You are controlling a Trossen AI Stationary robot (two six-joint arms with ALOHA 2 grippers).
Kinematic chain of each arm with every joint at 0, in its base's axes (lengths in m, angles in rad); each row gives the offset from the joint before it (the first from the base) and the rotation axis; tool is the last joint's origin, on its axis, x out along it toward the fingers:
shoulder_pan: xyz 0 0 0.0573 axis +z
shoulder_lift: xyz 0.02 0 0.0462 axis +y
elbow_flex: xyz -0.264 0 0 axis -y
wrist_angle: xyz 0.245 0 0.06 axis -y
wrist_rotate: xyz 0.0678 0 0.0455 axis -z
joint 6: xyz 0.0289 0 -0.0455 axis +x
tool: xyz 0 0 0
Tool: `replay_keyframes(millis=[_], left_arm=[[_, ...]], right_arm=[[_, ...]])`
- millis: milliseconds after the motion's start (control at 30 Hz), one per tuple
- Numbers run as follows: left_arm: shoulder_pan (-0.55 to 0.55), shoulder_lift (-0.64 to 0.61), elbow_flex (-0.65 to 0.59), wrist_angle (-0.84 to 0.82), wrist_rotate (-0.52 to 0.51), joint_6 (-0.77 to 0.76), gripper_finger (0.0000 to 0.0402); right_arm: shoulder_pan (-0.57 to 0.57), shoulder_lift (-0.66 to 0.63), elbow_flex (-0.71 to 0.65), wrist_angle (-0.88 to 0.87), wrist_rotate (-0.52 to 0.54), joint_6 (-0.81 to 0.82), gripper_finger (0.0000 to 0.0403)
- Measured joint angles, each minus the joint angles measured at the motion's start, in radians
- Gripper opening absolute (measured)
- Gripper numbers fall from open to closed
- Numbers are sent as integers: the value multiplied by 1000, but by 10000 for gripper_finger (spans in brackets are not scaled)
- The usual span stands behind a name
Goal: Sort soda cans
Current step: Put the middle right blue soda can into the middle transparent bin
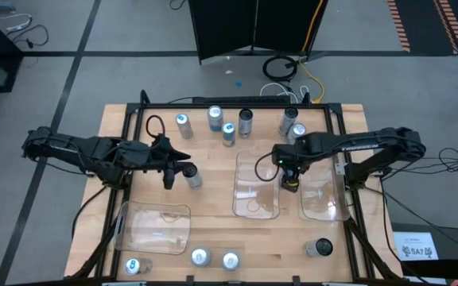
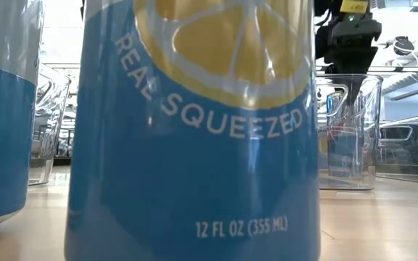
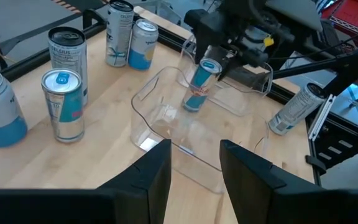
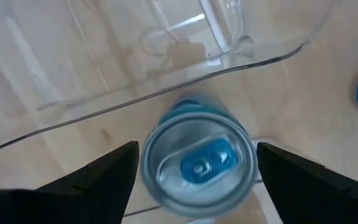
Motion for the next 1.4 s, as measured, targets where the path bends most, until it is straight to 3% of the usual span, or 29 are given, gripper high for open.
replay_keyframes(millis=[100, 267, 467, 700, 867, 1000, 1233, 1400], left_arm=[[0, 0, 0, -4, 0, 0, 146], [0, 0, 0, -4, 0, 0, 146], [0, 0, 0, -7, -1, 0, 146], [0, 0, 0, -7, -6, 0, 146], [0, 0, 0, -7, -6, 5, 146], [0, 0, 0, -7, -6, 5, 146], [0, 0, 0, -7, -5, 5, 146], [0, 0, 0, -6, -5, 0, 146]], right_arm=[[0, 40, 0, 0, 0, -1, 295], [0, 63, 1, -1, 0, -15, 217], [-6, 0, 41, -106, 7, 2, 217], [-29, -98, 283, -341, 135, 95, 217], [-28, -91, 513, -344, 179, 139, 217], [-25, 0, 650, -309, 180, 106, 217], [7, 317, 828, -385, 149, -32, 217], [0, 458, 858, -426, 166, -136, 217]])
